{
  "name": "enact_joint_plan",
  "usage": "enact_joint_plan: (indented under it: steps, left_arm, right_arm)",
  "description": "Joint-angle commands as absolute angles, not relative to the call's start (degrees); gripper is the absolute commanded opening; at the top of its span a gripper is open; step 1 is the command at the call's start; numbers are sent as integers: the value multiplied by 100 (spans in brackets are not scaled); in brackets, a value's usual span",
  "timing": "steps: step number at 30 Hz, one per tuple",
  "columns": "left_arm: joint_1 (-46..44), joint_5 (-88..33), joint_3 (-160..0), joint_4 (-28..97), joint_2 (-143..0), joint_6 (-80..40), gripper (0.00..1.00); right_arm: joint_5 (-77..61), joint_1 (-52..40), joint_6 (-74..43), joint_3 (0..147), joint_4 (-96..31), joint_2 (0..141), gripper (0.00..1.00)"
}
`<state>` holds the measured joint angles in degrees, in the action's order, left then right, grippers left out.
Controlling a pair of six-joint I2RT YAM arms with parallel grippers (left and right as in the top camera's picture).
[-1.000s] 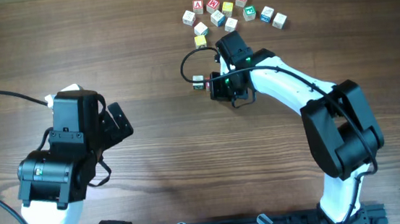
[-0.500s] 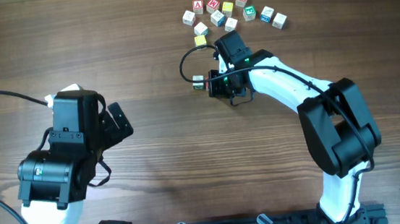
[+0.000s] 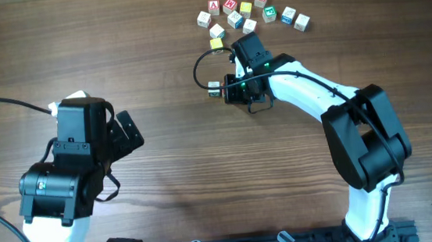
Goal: Form a horizontal line
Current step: 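Move the right gripper to the yellow 'W' block and grasp it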
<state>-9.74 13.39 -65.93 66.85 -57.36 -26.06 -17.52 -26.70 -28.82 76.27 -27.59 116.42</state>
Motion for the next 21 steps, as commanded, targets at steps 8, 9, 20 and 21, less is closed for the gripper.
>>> enact_joint_plan:
  steps: [8, 9, 20, 21]
  left_arm:
    - [-947, 1306, -6589, 6674, -5717, -2661, 100]
    - [-947, 1306, -6589, 6674, -5717, -2661, 100]
    - [-947, 1306, -6589, 6674, -5717, -2661, 100]
    - [-947, 1306, -6589, 6674, -5717, -2661, 100]
  right_arm:
    - [-1192, -2681, -2696, 7605, -3732, 11168, 4]
    - [-910, -2676, -2696, 7605, -3760, 11061, 4]
    - [-360, -2359, -1597, 9229, -4093, 10669, 32]
    - [-519, -2359, -1417, 9229, -3874, 10742, 37]
